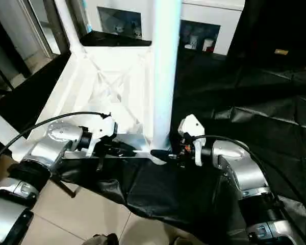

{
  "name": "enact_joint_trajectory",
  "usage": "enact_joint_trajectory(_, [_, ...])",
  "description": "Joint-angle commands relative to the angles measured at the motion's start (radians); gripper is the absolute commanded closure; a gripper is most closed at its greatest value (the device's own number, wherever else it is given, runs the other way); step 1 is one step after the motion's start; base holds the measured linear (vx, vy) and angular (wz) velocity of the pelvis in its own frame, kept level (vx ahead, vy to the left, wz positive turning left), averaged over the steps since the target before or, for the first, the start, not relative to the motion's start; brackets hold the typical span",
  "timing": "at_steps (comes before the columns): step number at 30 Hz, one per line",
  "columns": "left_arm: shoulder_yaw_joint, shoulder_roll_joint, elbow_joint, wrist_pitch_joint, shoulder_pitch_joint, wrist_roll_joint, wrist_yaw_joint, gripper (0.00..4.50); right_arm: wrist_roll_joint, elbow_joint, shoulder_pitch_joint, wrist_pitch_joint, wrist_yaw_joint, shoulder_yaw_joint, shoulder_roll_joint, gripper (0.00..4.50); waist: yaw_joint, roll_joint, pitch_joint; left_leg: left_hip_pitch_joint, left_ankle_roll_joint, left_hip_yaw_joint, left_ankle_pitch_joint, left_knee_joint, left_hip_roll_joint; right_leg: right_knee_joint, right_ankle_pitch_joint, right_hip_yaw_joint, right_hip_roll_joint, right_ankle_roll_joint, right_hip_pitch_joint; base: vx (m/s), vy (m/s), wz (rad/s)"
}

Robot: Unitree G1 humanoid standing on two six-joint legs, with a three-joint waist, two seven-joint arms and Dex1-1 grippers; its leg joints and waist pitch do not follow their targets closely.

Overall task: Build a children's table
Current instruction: Rotate leg to tighten

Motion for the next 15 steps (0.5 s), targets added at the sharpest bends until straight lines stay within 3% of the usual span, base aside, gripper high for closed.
enact_joint_trajectory(1, [0.026, -0.021, -0.025, -0.003, 0.013, -0.046, 0.006, 4.50, 0.017, -0.011, 0.008, 0.014, 0.011, 0.014, -0.004, 1.74, 0.002, -0.030, -0.079, 0.030, 0.107, -0.009, -0.189, -0.052, 0.025, -0.045, -0.137, 0.007, -0.012, -0.278, 0.042, 0.000, 0.000, 0.00])
enact_joint_trajectory(3, [0.028, -0.026, -0.020, -0.007, 0.012, -0.042, 0.025, 4.50, 0.021, -0.017, 0.016, 0.028, 0.006, 0.013, -0.002, 1.76, 0.002, -0.030, -0.080, 0.030, 0.111, -0.009, -0.184, -0.051, 0.024, -0.045, -0.130, 0.007, -0.011, -0.278, 0.043, 0.000, 0.000, 0.00])
enact_joint_trajectory(7, [0.036, -0.058, 0.043, -0.022, -0.023, 0.013, 0.197, 4.50, -0.015, -0.019, 0.047, 0.059, -0.131, -0.006, 0.049, 1.78, 0.003, -0.034, -0.078, 0.030, 0.104, -0.010, -0.196, -0.052, 0.024, -0.051, -0.174, 0.008, -0.012, -0.259, 0.039, 0.000, 0.000, 0.00])
enact_joint_trajectory(9, [0.040, -0.085, 0.079, -0.008, -0.047, 0.034, 0.283, 4.50, -0.057, 0.020, 0.048, 0.052, -0.273, -0.026, 0.109, 1.78, -0.001, -0.034, -0.075, 0.030, 0.084, -0.011, -0.218, -0.056, 0.022, -0.057, -0.227, 0.009, -0.013, -0.241, 0.036, 0.000, 0.000, 0.00])
enact_joint_trajectory(10, [0.041, -0.132, 0.106, -0.003, -0.067, 0.045, 0.361, 4.50, -0.084, 0.062, 0.049, 0.071, -0.430, -0.050, 0.191, 1.79, -0.008, -0.036, -0.072, 0.031, 0.053, -0.013, -0.255, -0.061, 0.019, -0.064, -0.295, 0.009, -0.013, -0.217, 0.030, 0.000, 0.000, 0.00])
enact_joint_trajectory(12, [0.039, -0.149, 0.114, -0.005, -0.074, 0.050, 0.385, 4.50, -0.088, 0.075, 0.048, 0.083, -0.474, -0.056, 0.217, 1.80, -0.017, -0.037, -0.071, 0.032, 0.021, -0.018, -0.300, -0.067, 0.017, -0.072, -0.365, 0.007, -0.013, -0.188, 0.029, 0.000, 0.000, 0.00])
enact_joint_trajectory(13, [0.032, -0.164, 0.121, -0.010, -0.079, 0.059, 0.408, 4.50, -0.095, 0.084, 0.046, 0.089, -0.517, -0.060, 0.240, 1.80, -0.019, -0.039, -0.071, 0.031, 0.017, -0.020, -0.310, -0.068, 0.017, -0.074, -0.380, 0.006, -0.014, -0.179, 0.032, 0.000, 0.000, 0.00])
enact_joint_trajectory(15, [0.025, -0.194, 0.134, -0.007, -0.087, 0.069, 0.441, 4.50, -0.111, 0.100, 0.037, 0.089, -0.586, -0.061, 0.283, 1.80, -0.020, -0.037, -0.068, 0.037, 0.012, -0.019, -0.334, -0.069, 0.019, -0.081, -0.393, 0.010, -0.011, -0.165, 0.021, 0.000, 0.000, 0.00])
